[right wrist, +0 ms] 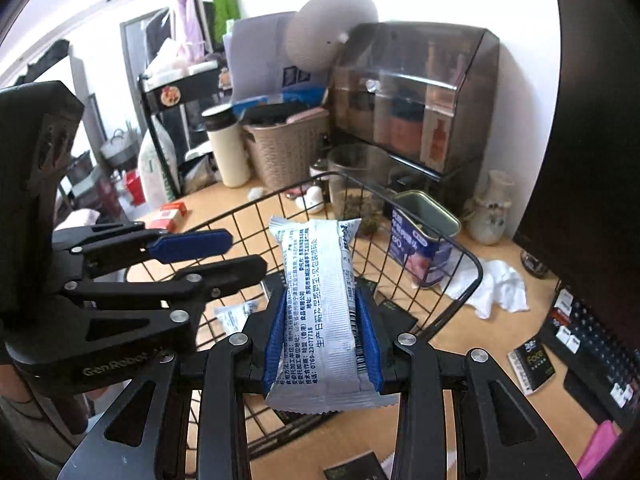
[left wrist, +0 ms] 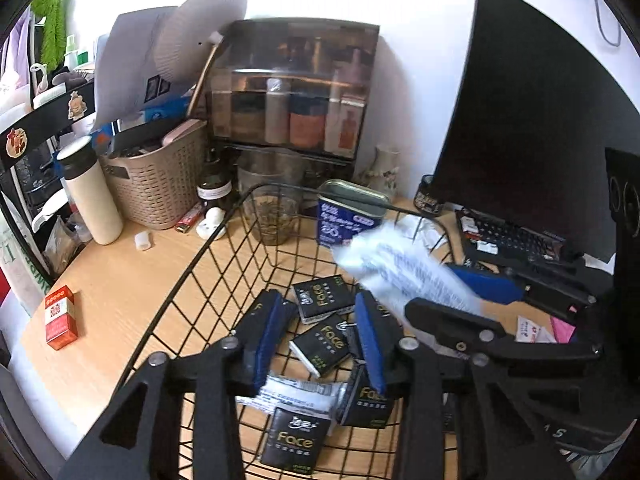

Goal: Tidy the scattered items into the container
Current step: 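Carry both held items to the wire basket and open both grippers, then move both grippers back to the desk toward two black Face packs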

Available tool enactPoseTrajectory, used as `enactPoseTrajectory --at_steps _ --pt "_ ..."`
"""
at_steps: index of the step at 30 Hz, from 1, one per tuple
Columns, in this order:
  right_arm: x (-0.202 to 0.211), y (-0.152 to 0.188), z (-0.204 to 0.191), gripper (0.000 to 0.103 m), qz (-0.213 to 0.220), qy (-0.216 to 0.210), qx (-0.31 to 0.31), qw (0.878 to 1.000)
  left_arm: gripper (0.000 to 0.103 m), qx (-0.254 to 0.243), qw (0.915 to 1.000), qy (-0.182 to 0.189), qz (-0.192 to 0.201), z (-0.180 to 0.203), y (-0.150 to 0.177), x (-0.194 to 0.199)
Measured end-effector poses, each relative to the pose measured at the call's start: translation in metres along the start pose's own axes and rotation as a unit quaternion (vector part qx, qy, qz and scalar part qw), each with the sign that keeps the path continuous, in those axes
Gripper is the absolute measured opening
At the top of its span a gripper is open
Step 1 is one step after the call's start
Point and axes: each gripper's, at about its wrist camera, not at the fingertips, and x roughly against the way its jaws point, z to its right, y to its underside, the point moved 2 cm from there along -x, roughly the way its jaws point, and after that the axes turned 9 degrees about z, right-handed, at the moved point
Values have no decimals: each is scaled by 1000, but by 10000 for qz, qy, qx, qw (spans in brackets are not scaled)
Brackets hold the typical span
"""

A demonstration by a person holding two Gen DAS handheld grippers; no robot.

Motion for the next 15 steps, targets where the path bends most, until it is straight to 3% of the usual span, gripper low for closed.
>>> enactPoseTrajectory --at_steps 2,4,9,15 --pt "-2 2 4 41 -22 91 -10 10000 54 57 10000 26 -1 -2 1 0" --pt "0 2 11 44 -8 134 -91 9999 54 59 9999 92 -10 1 2 2" --pt "15 -4 22 45 48 179 -100 9998 55 26 9996 246 123 16 -2 14" --pt "54 1 47 45 148 405 -327 9985 65 -309 9968 718 163 60 -2 29"
